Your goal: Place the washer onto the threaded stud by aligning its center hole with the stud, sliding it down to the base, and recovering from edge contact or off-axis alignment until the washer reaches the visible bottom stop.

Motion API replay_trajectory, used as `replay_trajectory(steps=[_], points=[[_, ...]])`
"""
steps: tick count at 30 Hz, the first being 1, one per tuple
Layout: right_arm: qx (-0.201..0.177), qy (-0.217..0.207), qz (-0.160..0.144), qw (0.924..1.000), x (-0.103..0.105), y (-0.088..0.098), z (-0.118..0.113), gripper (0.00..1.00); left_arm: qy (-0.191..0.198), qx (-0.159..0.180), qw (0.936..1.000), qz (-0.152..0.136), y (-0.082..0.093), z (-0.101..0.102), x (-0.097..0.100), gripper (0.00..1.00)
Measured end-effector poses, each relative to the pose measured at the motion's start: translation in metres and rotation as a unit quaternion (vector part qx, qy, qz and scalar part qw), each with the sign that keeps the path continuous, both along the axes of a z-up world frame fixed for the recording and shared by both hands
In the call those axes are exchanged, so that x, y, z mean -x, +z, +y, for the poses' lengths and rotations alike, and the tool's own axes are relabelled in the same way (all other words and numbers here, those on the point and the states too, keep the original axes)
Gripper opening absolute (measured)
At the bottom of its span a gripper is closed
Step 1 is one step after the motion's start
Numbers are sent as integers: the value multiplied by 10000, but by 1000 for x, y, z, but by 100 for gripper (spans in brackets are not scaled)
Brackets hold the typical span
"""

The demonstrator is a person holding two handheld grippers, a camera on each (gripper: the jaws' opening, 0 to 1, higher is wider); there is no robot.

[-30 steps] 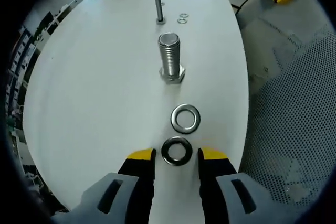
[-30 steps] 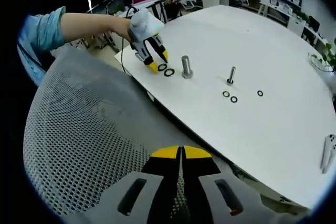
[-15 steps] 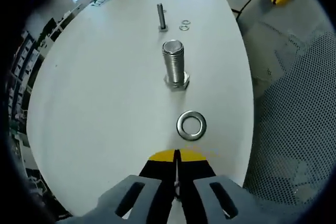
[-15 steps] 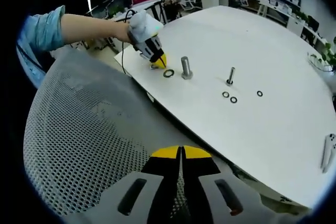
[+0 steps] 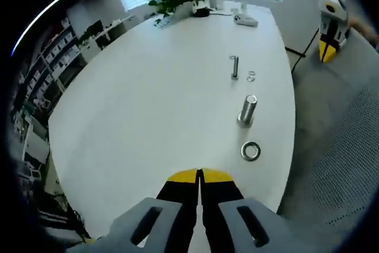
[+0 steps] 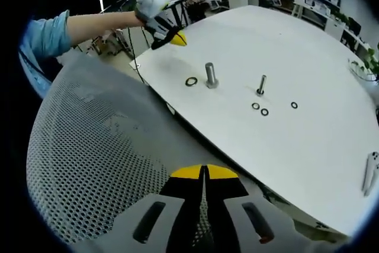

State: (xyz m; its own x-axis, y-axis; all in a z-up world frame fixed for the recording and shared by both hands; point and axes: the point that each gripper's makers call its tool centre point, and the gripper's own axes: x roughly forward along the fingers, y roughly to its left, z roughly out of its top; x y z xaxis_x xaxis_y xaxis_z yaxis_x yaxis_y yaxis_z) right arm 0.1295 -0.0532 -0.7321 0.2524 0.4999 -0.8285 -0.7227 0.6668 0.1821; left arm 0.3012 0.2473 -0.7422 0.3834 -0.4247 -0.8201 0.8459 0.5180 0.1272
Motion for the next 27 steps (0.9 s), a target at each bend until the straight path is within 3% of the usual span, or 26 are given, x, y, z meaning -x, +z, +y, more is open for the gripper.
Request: replay_trajectory(steps=[3,4,6,8,9,11,13,15,17,21,27], points=[[1,23,15,10000,1,0,1,4,532,-140,9984,-96,13,47,16,0],[0,26,17,10000,1,0,1,4,972,-53,9952,-63,14,69,24,0],[2,49,24,10000,1,-1,1,4,1641,21,9864,-48,10,109,44,0],[1,45,33,10000,1,-1,1,4,2093,141,9777,-96,4,134,63,0],[5,51,35,10000,1,-1,1,4,2526,-9,9676,-51,-5,157,79,0],[15,60,43,10000,1,-1,1,4,2685,-268,9624,295,-20,180,112,0],[16,43,51,10000,1,-1,1,4,2955,-342,9531,563,-36,193,136,0],[17,29,56,10000,1,-1,0,4,3042,-452,9490,698,-50,199,148,0],[22,21,58,10000,1,-1,0,4,2980,-504,9504,728,-62,203,150,0],[38,-8,68,10000,1,-2,-1,4,3127,-547,9445,841,-73,211,146,0],[51,-82,66,9999,0,-2,-2,4,2915,-733,9481,1036,-81,209,140,0]])
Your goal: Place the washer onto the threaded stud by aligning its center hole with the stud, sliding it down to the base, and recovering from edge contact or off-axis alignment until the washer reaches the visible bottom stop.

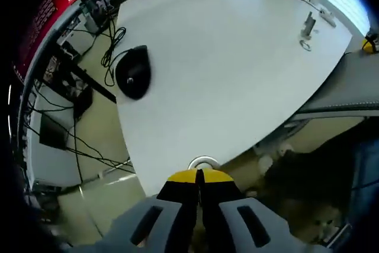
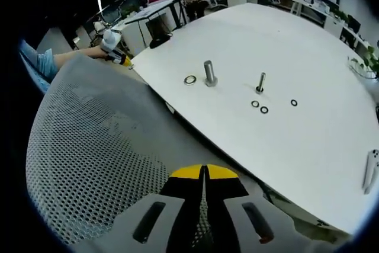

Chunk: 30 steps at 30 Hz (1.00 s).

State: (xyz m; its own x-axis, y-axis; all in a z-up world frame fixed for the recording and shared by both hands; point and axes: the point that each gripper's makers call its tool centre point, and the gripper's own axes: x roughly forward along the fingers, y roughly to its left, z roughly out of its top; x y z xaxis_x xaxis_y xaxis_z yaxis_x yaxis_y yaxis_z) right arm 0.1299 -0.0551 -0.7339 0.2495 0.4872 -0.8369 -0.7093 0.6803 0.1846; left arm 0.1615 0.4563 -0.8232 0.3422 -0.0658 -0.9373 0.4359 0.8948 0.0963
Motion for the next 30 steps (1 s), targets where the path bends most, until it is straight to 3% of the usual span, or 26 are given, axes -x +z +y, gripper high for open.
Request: replay_trajectory(steps=[5,10,15,20,24,30], points=[[10,-43,-2,10000,-1,0,-1,4,-76,44,9998,185,-5,-3,-1,0],[19,-60,-2,10000,-1,-1,-1,4,-248,-98,9995,158,-3,0,-9,0],[32,-52,3,10000,-1,-1,-1,4,-395,-117,9991,106,-3,-11,-19,0],[35,-44,4,10000,-1,-1,-1,4,-703,-171,9974,70,-4,-34,-34,0],[40,-43,0,10000,-1,-1,-2,4,-1185,-224,9926,143,-6,-59,-47,0],[25,-53,-1,10000,-1,-1,-1,4,-1820,-102,9831,142,-10,-117,-83,0]])
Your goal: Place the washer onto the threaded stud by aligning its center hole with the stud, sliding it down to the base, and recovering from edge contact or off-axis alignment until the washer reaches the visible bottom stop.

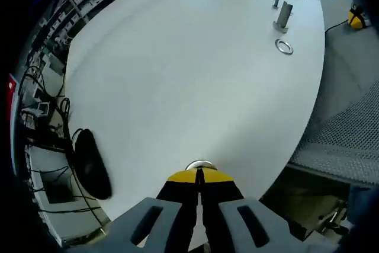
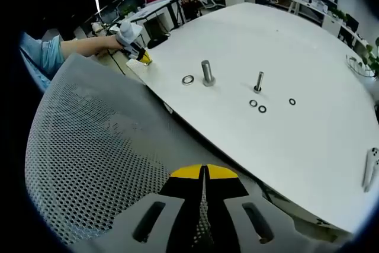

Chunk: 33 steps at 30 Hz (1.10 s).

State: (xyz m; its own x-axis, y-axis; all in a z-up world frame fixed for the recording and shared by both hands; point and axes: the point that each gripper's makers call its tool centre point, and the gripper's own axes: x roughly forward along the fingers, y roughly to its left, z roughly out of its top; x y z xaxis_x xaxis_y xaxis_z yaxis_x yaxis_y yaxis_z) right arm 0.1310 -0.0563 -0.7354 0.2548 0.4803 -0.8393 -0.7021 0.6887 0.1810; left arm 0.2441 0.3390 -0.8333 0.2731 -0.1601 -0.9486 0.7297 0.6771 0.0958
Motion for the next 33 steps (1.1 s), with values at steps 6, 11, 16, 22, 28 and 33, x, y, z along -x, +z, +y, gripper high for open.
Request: replay_trajectory(steps=[6,11,16,22,28,33], points=[[-34,-21,-10,10000,0,0,0,4,-778,-51,9969,-78,-4,-56,-31,0],[-36,-12,-7,10000,0,0,1,4,-1398,100,9901,47,-5,-115,-55,0],[-43,-17,-5,10000,0,0,1,4,-2195,-127,9755,-52,-4,-155,-72,0],[-62,-62,-20,10000,-1,1,1,4,-2163,368,9756,-26,-5,-193,-81,0],[-59,-51,-20,10000,0,1,1,4,-2034,735,9761,-214,0,-208,-93,5],[-76,-42,-18,10000,-1,1,1,4,-2338,570,9697,-417,14,-202,-101,17]])
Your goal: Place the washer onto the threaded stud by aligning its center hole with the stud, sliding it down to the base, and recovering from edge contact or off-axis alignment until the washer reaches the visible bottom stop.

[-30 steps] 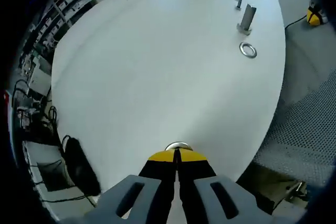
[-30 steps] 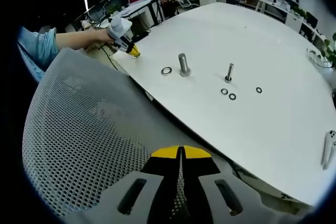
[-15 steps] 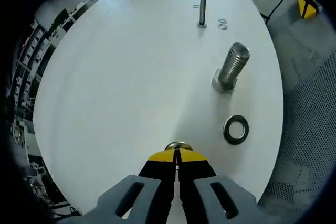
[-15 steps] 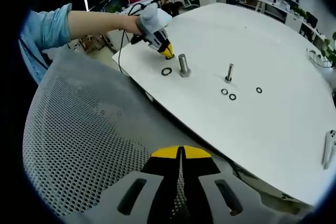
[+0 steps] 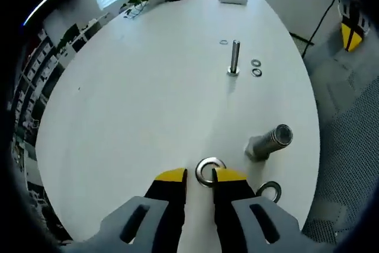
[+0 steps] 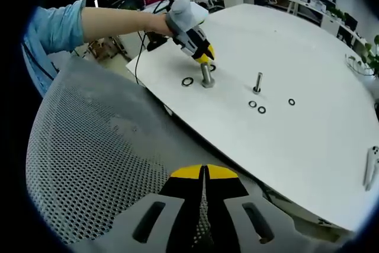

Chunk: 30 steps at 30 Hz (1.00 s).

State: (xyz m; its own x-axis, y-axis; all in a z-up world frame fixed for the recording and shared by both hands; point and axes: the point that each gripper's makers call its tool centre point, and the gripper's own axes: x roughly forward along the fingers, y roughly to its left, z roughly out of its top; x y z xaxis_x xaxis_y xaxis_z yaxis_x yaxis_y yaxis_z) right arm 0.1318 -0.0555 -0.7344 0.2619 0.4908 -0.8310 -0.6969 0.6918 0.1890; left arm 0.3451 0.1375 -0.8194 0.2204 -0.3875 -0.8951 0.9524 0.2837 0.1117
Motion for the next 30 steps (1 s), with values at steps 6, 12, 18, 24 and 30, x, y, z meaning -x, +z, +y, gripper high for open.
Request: replay_trajectory(steps=[6,12,18,24,30], points=[[-13,-2,-9,10000,0,0,0,4,65,53,9987,499,-12,-9,13,33],[-27,-14,-19,10000,-1,0,0,4,-128,-159,9986,497,-19,-8,13,30],[-38,-12,-20,10000,-1,0,0,4,-207,-219,9977,612,-20,-7,17,29],[-39,-18,-24,10000,-1,0,0,4,-447,-183,9974,538,-17,-7,16,21],[-38,-11,-23,10000,-1,0,0,4,-448,-26,9980,436,-15,-8,14,21]])
